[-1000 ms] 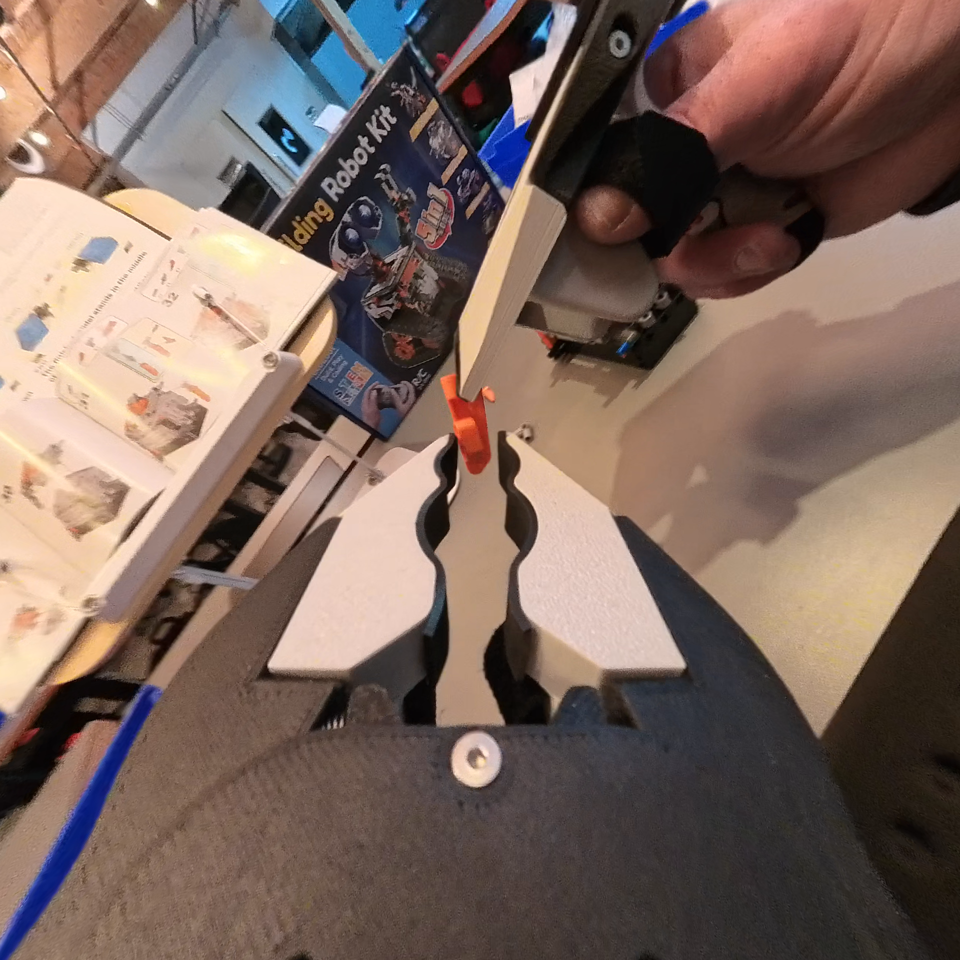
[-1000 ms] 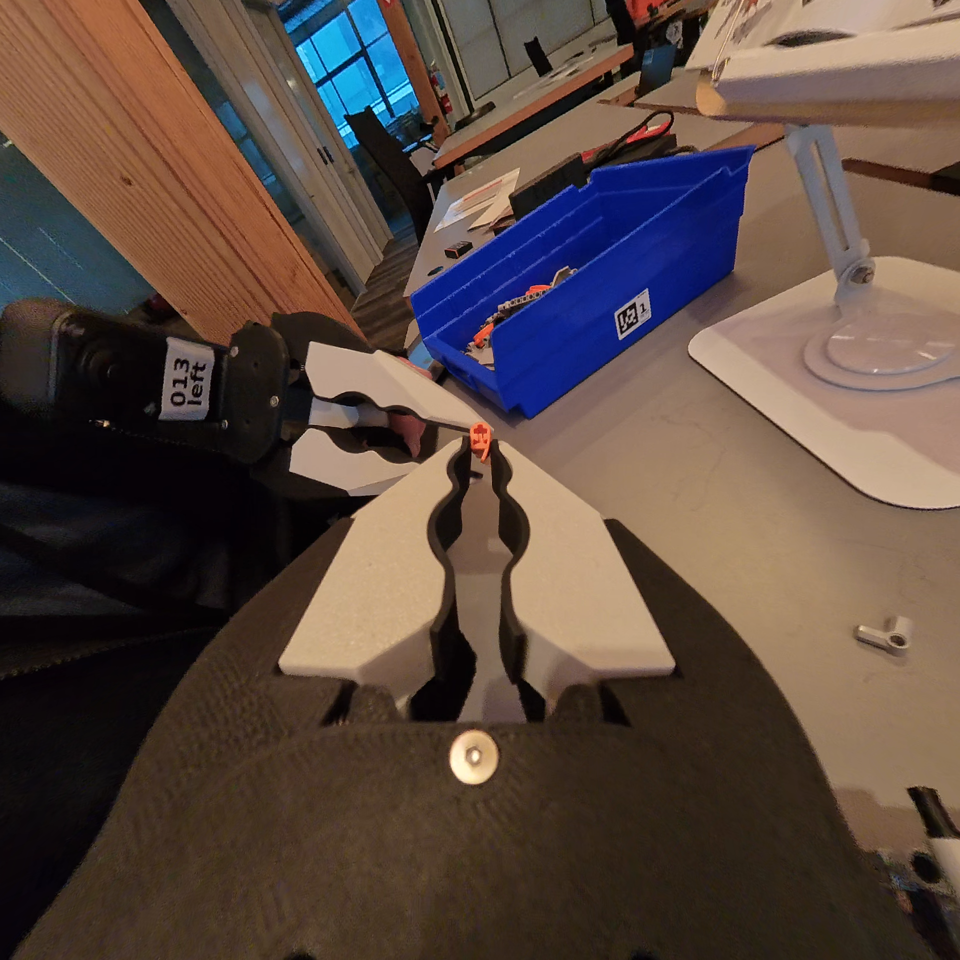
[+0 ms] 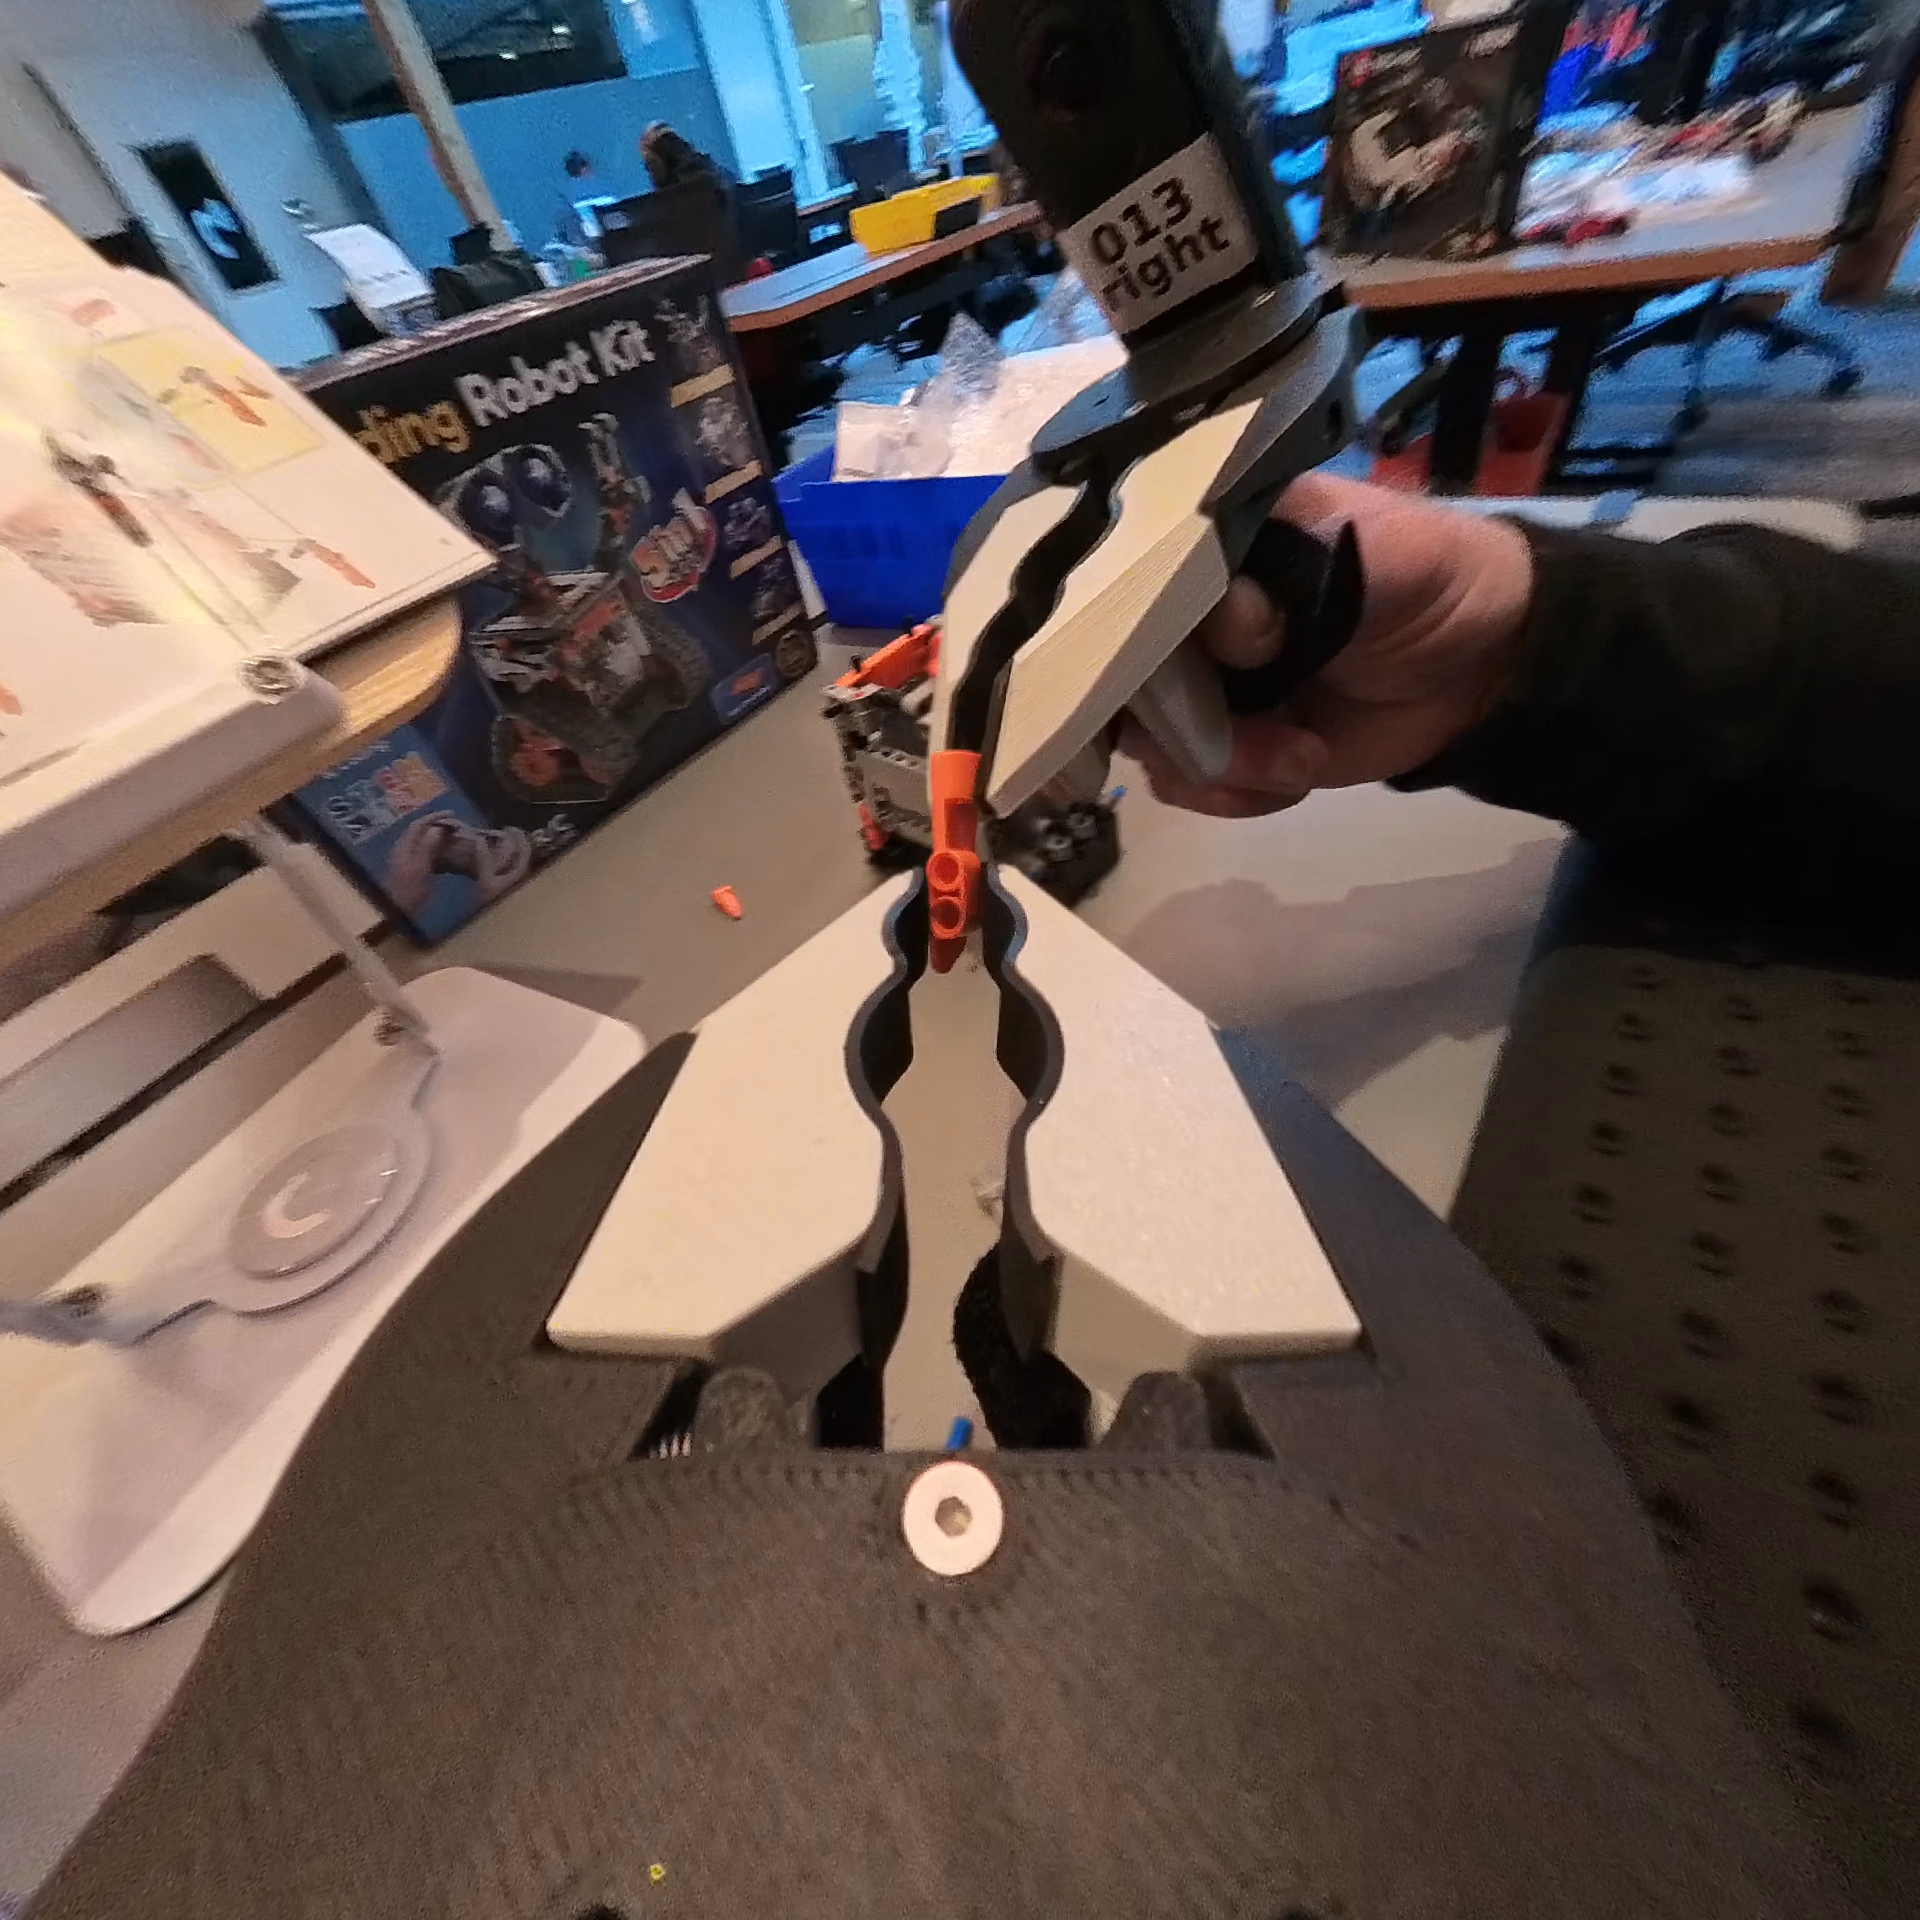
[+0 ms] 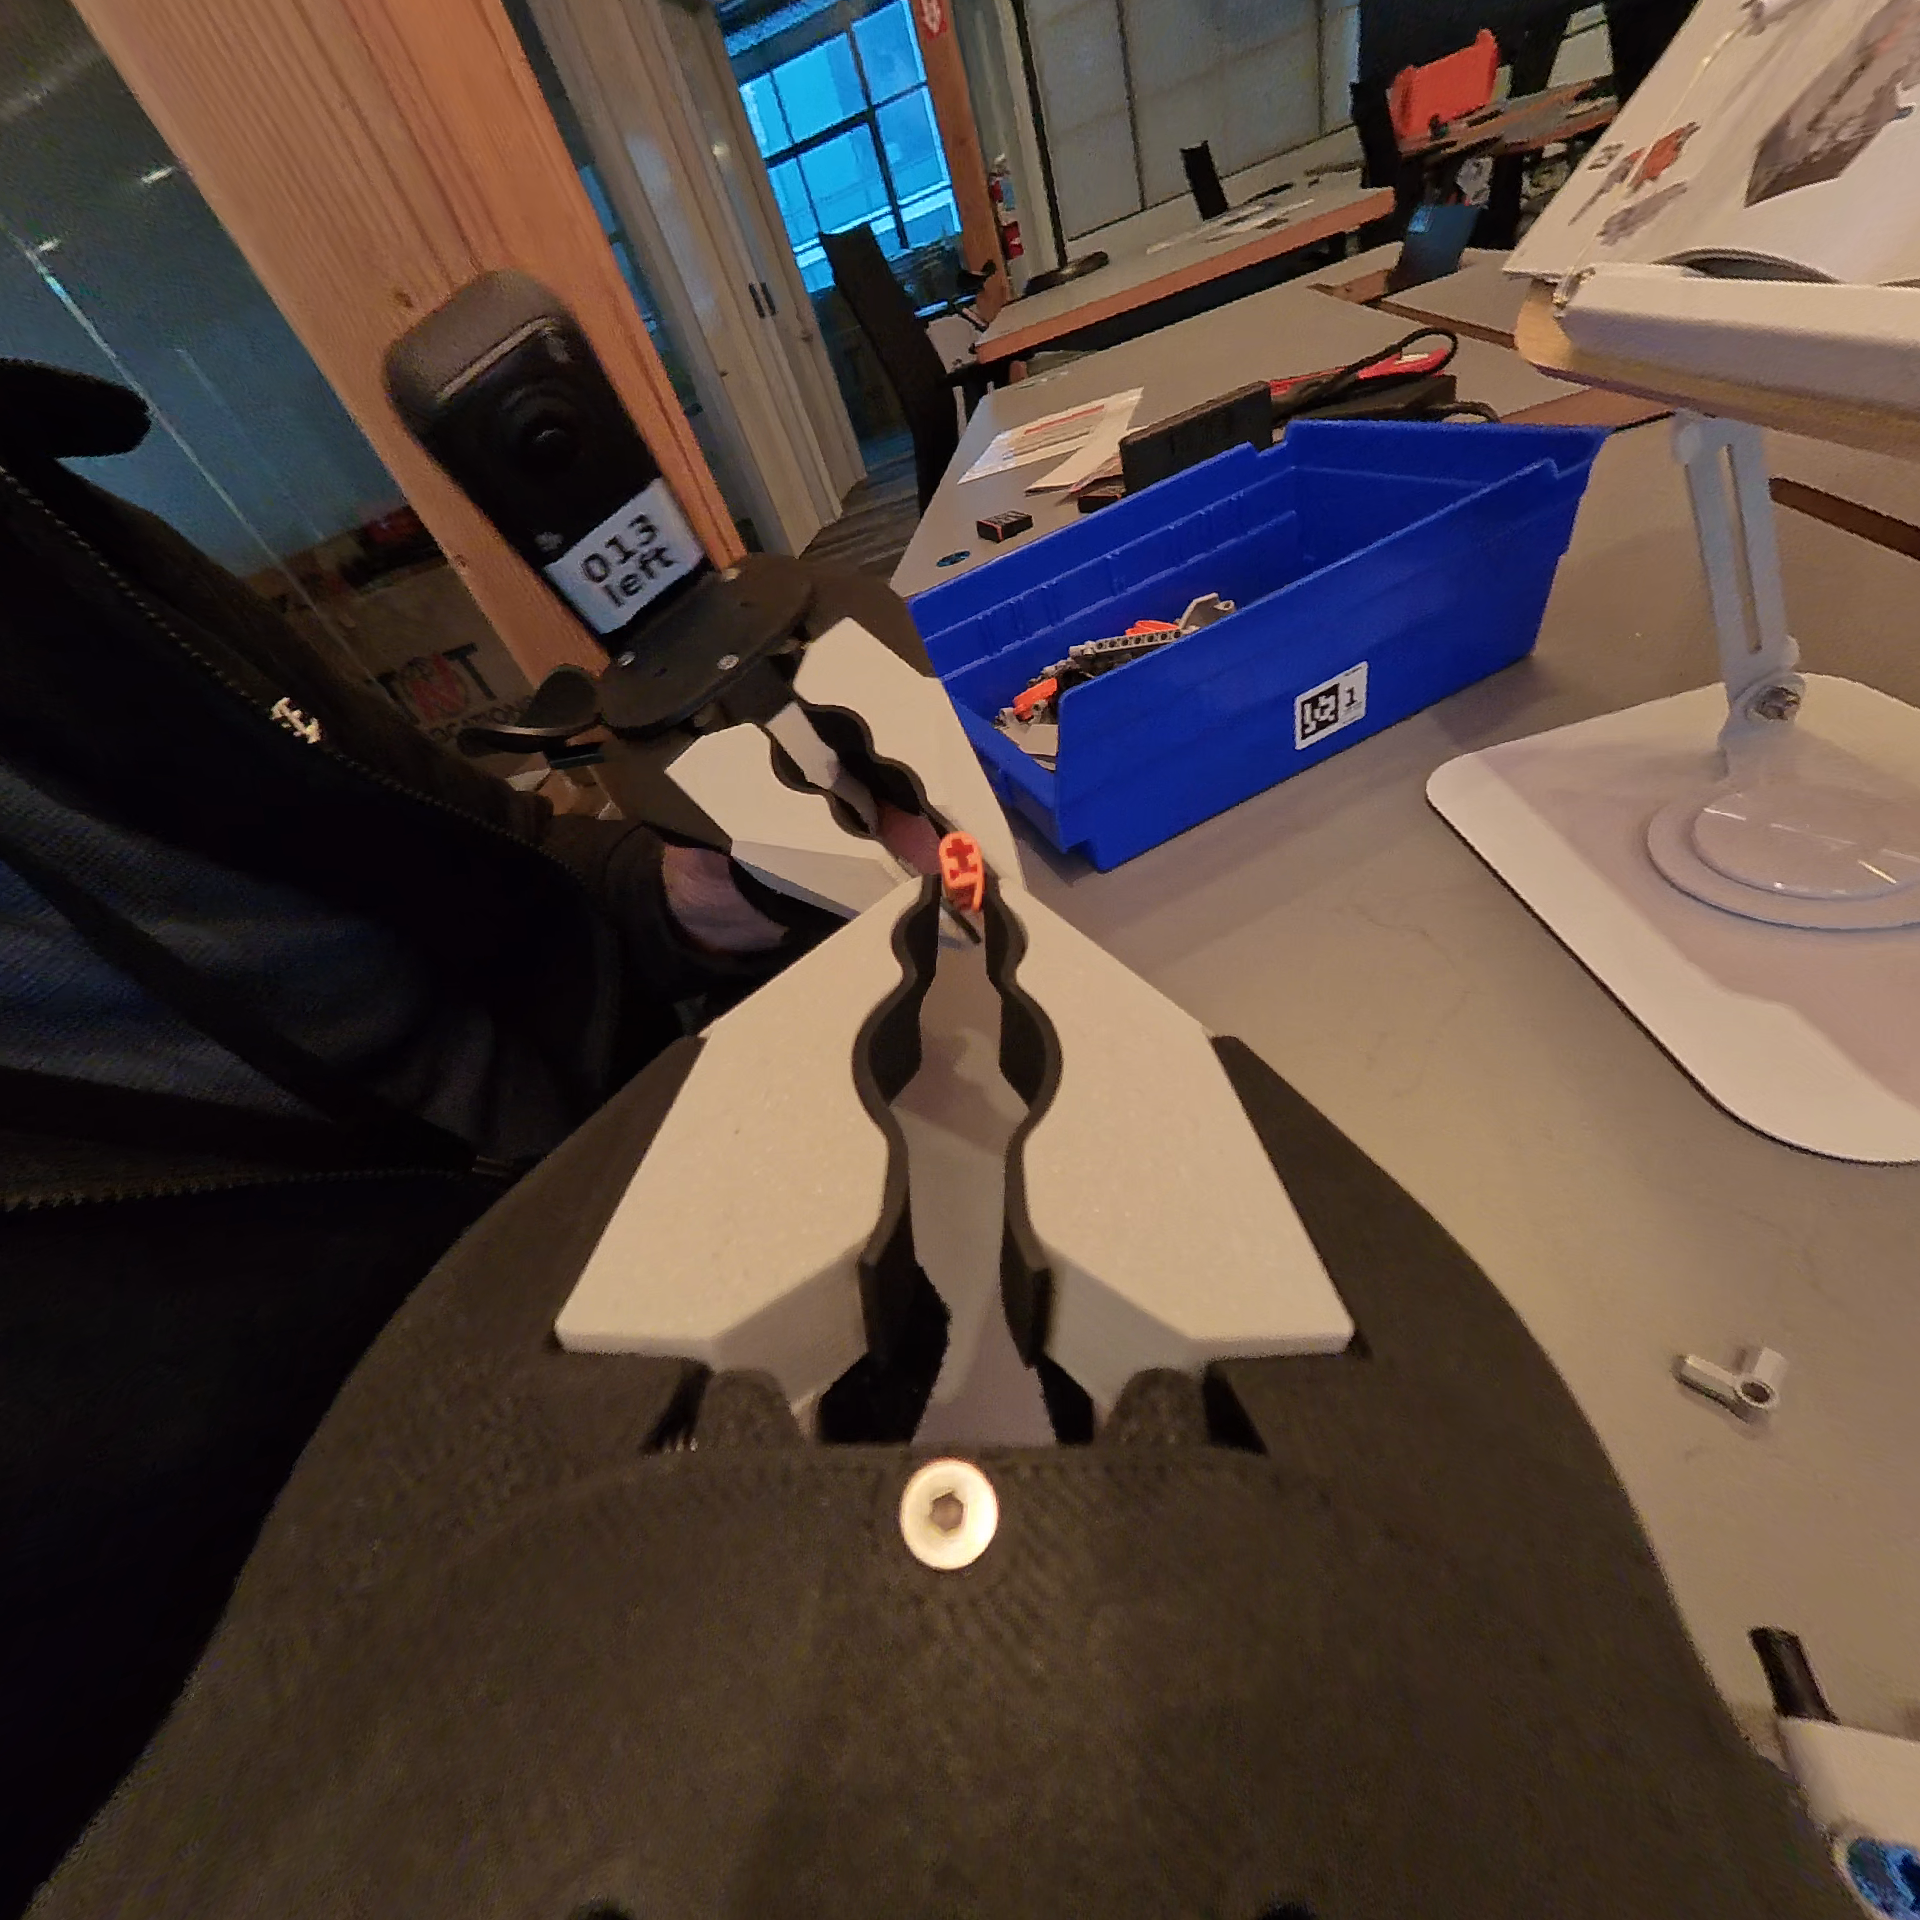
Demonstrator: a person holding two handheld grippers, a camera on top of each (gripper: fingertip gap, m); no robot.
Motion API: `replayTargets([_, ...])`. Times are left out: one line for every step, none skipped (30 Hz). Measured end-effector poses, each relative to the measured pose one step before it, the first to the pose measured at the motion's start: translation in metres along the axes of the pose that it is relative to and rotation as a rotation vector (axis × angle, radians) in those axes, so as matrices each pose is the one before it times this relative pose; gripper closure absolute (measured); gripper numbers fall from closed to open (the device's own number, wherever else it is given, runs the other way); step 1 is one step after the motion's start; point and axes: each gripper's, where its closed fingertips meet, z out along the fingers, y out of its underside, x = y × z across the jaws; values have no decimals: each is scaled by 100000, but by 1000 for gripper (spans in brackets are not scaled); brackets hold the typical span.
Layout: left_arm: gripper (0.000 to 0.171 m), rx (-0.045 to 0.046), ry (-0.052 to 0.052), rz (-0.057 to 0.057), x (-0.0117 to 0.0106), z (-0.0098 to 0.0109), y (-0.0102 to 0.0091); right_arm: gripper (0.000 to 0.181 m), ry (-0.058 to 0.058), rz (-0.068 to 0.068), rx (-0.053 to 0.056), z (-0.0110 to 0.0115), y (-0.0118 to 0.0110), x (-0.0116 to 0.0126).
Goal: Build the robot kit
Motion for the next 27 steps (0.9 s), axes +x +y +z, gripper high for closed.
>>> replayTargets([164,-1487,-5138,4123,-499,-88,59,171,1721,871,210,-49,-26,299])
replayTargets([164,-1702,-6216,5741,-560,-101,28,166,1589,1493,377,-82,-50,320])
replayTargets([164,-2749,-6232,6290,-512,-39,135,161,601,1621,421,-60,-67,156])
replayTargets([164,-3022,-4494,6654,-190,91,218,158,597,1247,616,-29,-125,103])
replayTargets([164,-2367,-3315,5609,6,134,167,155,707,799,917,1,-173,40])
replayTargets([164,-1188,-2830,3866,22,105,21,150,656,2231,-325,106,55,93])
replayTargets([164,-1772,-2395,3334,26,112,85,145,-563,3341,-940,184,201,9])
replayTargets([164,-2124,-3399,3666,-163,96,140,145,-251,3095,406,208,33,53])
replayTargets([164,-1129,-2542,3364,-107,73,35,146,257,2213,663,193,-11,62])
replayTargets([164,-1095,-827,2168,73,93,44,148,1416,1196,30,140,52,213])
replayTargets([164,-691,-932,2132,79,60,6,152,2479,888,305,49,17,404])
replayTargets([164,-1026,-1715,2340,-25,57,71,153,1424,1761,320,-8,40,337])
replayTargets([164,-990,-881,2156,98,74,43,157,102,2314,99,-18,79,192])
replayTargets([164,-421,-708,2112,133,61,-38,164,-357,1740,219,-25,68,91])
replayTargets([164,-629,-775,2310,161,68,-8,169,-348,787,408,-26,11,12])
replayTargets([164,-720,-1177,1745,46,72,25,169,208,360,135,-22,8,45])
replayTargets([164,31,-518,719,26,10,-30,169,121,-280,188,-31,-25,-12])
replayTargets([164,220,93,-29,2,-29,-49,169,-141,-428,-46,-28,-10,-54])
replayTargets([164,579,85,-225,-8,-52,-89,169,-161,-581,227,-29,-64,-73])
replayTargets([164,253,260,-297,31,-30,-53,170,184,-1032,149,-14,-50,-44])
replayTargets([163,394,691,-746,58,-8,-30,170,329,-1502,-174,-20,-8,-32])
replayTargets([163,1334,2098,-2611,150,-24,-83,170,196,-1873,-455,-54,-9,-59])
replayTargets([163,2055,3718,-4908,230,-44,-126,170,245,-2177,-567,-93,-12,-56])
replayTargets([163,1943,4147,-5948,177,-41,-95,170,248,-2133,-233,-87,-55,-70])
replayTargets([163,2415,4427,-6502,151,-58,-143,170,-262,-1632,-257,-65,-43,-116])
replayTargets([160,3760,5895,-7055,281,-134,-298,170,-155,-1172,-301,-59,-8,-83])
replayTargets([157,3806,5572,-6867,191,-197,-278,170,28,-1311,74,-53,-52,-38])
